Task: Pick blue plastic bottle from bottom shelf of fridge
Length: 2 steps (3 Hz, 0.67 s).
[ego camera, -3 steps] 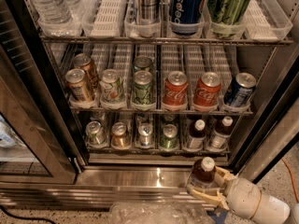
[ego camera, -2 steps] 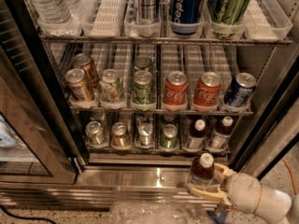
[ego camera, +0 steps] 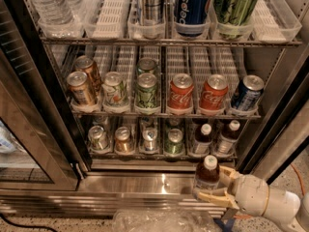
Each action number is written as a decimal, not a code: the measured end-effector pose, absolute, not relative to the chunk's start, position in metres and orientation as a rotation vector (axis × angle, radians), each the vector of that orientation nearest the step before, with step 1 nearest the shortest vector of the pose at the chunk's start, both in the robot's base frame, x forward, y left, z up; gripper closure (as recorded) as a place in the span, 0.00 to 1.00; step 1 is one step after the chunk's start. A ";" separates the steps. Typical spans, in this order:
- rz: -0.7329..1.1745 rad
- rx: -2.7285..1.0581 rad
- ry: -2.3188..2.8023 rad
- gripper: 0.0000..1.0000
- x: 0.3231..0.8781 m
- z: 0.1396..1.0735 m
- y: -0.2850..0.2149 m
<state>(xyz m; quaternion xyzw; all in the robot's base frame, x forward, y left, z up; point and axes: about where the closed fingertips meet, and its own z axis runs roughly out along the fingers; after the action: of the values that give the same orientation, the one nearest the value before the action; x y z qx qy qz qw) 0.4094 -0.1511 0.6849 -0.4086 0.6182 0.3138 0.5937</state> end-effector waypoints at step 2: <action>0.760 -0.983 1.439 1.00 0.404 0.688 -0.146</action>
Offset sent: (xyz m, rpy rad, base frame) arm -0.0132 0.0080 0.0063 -0.0229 0.0345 0.0801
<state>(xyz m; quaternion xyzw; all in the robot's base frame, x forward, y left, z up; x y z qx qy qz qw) 0.4037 -0.1459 0.6882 -0.4209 0.6160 0.3252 0.5811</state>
